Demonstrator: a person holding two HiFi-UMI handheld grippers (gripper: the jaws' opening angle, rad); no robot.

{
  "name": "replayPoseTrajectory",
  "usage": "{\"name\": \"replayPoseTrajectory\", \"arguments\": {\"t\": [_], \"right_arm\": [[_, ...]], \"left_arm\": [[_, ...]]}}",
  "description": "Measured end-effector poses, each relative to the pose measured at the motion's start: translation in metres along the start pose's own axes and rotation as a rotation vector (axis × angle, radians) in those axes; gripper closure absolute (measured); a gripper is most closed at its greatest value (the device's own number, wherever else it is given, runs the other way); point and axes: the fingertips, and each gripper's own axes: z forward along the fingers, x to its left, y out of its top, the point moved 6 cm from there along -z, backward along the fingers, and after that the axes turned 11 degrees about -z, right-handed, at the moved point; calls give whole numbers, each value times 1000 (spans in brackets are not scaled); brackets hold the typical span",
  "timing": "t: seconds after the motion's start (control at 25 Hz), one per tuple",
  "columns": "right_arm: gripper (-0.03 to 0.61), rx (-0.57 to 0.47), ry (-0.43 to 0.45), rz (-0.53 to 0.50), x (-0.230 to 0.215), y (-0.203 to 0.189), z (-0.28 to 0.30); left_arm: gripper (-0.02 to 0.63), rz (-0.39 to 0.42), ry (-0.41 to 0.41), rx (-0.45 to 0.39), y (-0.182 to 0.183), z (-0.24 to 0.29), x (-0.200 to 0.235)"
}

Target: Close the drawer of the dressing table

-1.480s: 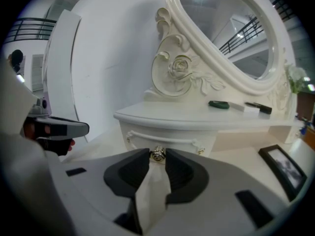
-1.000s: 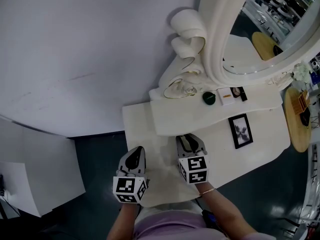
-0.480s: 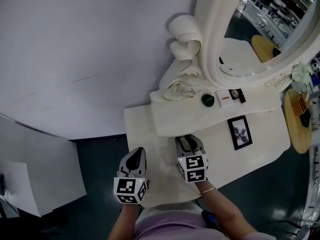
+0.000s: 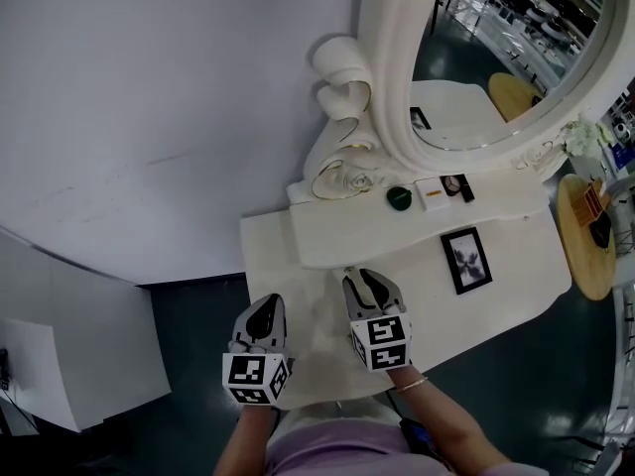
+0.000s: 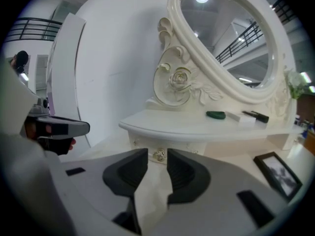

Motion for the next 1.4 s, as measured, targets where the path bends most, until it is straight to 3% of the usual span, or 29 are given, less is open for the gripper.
{"name": "replayPoseTrajectory", "arguments": {"t": [1.4], "right_arm": [[574,-193,-27,85,-24,4,-114]], "left_arm": [[614,96,-44,-71,7,-21,-68]]}}
